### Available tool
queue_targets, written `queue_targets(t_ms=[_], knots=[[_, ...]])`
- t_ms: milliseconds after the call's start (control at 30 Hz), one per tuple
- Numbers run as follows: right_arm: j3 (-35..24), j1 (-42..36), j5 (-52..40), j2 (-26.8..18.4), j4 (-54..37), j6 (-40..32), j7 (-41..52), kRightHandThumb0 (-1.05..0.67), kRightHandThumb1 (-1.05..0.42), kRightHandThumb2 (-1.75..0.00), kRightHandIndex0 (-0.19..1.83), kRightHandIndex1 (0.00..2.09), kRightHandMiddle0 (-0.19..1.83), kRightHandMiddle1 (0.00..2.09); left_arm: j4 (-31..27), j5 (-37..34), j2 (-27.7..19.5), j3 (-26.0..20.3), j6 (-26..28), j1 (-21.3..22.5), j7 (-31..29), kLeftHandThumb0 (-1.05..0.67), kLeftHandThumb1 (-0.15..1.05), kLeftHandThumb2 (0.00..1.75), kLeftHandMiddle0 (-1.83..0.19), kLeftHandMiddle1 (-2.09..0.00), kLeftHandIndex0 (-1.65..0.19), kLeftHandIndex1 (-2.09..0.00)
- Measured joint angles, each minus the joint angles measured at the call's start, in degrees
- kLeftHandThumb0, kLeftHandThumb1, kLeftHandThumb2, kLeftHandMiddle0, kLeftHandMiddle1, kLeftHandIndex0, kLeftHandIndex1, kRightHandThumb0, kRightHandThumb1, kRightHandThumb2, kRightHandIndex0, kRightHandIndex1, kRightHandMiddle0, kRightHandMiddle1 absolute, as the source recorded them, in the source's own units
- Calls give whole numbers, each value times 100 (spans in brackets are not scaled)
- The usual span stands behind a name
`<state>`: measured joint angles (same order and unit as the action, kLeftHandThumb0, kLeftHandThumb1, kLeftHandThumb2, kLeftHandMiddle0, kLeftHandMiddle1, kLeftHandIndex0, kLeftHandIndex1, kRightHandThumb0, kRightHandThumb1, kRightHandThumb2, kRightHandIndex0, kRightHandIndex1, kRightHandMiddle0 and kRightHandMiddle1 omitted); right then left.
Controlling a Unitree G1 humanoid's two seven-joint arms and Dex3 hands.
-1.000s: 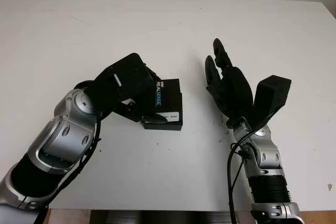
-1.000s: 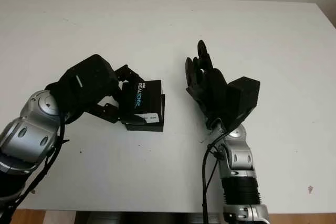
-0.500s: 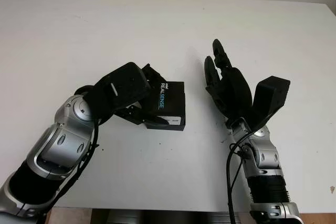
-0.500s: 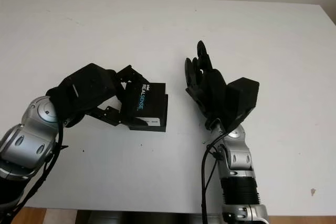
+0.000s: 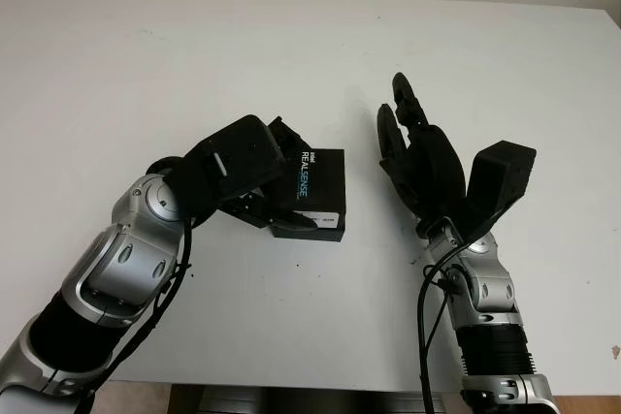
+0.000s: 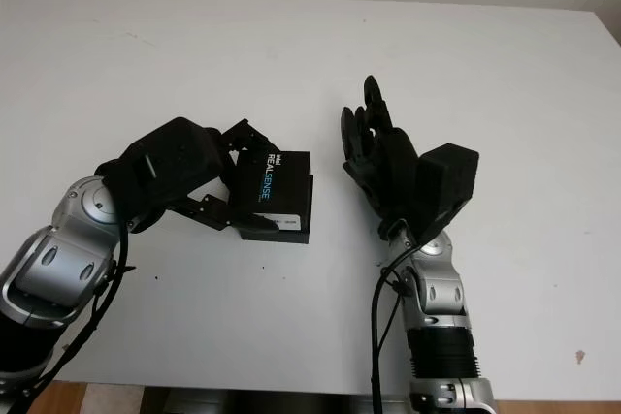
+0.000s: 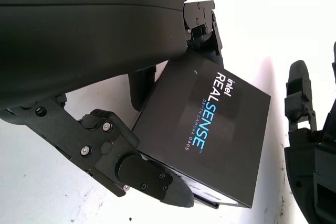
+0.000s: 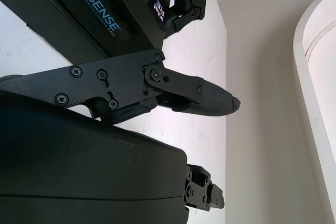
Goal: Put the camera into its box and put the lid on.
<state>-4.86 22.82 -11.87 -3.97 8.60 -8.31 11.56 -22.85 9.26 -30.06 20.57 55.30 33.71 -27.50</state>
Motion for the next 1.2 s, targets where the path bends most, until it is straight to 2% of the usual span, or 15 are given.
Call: queue_targets(t_ms=[33, 67, 100, 167, 200, 300, 400, 533, 767, 967, 1200], knots=[[0, -2, -1, 0, 0, 1, 10, -59, -105, -60, -18, 5, -16, 5, -7, 3, 0, 46, 81, 40, -5, -34, 105, 37, 10, -175, 17, -168], [1, -3, -1, 0, 0, 1, 19, -59, -105, -60, -18, 5, -16, 5, -22, 3, -1, 86, 185, 83, -22, -36, 105, 38, 15, -151, 18, -147], [2, -4, 0, 0, 0, 2, 24, -59, -105, -60, -18, 5, -16, 5, -42, 1, -4, 136, 319, 138, -60, -38, 105, 40, 17, -109, 19, -111], [3, -5, 1, 0, 0, 2, 24, -58, -105, -61, -17, 5, -16, 5, -87, -7, -118, 268, 448, 267, -240, -42, 105, 42, 18, -54, 19, -62], [2, -5, 1, 0, 0, 2, 24, -58, -105, -61, -17, 5, -16, 5, -110, -8, -189, 352, 474, 333, -329, -45, 105, 43, 18, -35, 19, -47], [0, -5, -2, 3, 3, 6, 23, -58, -105, -60, -17, 5, -16, 5, -154, -3, -447, 679, 537, 590, -619, -50, 105, 43, 19, -5, 19, -14], [-4, -5, -8, 5, 33, 13, 24, -58, -105, -61, -17, 5, -16, 5, -206, -4, -694, 963, 562, 838, -931, -53, 105, 40, 19, -1, 19, -2], [-3, -5, -7, 9, 47, 35, 22, -58, -105, -60, -18, 5, -16, 5, -230, -11, -865, 1199, 625, 1066, -1228, -53, 105, 35, 19, 0, 19, 0], [2, -4, 8, 17, 74, 39, 10, -59, -105, -59, -17, 5, -16, 5, -238, -28, -990, 1362, 607, 1185, -1486, -54, 105, 32, 19, 0, 19, 0], [1, -3, 17, 29, 80, 50, -23, -58, -105, -60, -18, 5, -17, 5, -241, 21, -1171, 1526, 302, 1274, -1667, -55, 105, 30, 19, 0, 19, 0], [-3, -2, 17, 29, 81, 54, -7, -59, -105, -59, -17, 6, -16, 6, -368, 41, -1287, 1513, 279, 1274, -1796, -56, 105, 30, 19, 0, 19, 0]])
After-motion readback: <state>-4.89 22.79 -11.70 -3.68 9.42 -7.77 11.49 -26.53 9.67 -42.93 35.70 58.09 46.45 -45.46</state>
